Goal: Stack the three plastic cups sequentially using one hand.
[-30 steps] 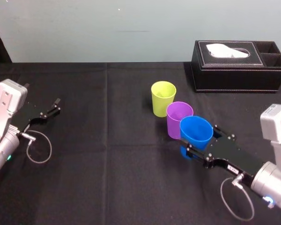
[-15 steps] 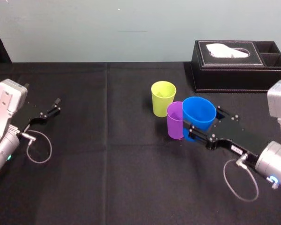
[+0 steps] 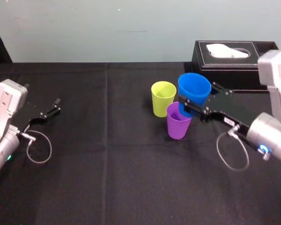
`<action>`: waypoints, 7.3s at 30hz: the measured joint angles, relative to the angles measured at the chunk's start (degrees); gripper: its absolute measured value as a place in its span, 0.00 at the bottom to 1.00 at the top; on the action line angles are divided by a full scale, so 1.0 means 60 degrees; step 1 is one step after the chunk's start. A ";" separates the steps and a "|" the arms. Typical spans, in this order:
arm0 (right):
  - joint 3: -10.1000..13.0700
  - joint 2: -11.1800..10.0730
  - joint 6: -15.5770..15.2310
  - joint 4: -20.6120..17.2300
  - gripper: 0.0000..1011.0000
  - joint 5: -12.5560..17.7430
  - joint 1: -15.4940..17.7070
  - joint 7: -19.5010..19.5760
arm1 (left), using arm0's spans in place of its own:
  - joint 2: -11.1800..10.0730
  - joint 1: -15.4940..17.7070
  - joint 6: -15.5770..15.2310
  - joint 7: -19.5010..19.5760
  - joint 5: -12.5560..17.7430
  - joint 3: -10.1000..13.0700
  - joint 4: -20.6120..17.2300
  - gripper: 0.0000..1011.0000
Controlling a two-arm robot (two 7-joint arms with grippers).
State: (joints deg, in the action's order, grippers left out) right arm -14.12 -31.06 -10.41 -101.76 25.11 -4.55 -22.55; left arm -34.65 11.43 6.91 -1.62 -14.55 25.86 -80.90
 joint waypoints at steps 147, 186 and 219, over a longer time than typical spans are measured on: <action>-0.1673 0.2108 0.0877 0.5363 0.72 -0.0548 -0.3849 -0.0646 | 0.0000 0.0001 0.0000 -0.0001 0.0001 0.0000 0.0000 1.00; -0.1160 0.1283 0.0488 0.3262 0.99 -0.0211 -0.2580 -0.0334 | 0.0000 0.0001 0.0000 0.0000 0.0000 0.0000 0.0000 1.00; 0.0092 -0.0262 0.1097 0.0277 0.99 -0.0447 0.2032 0.0497 | 0.0000 0.0000 0.0000 0.0000 0.0000 0.0000 0.0000 1.00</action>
State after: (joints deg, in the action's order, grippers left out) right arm -13.57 -32.63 -3.83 -100.10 22.43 7.65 -19.57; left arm -34.65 11.43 6.91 -1.62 -14.55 25.86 -80.90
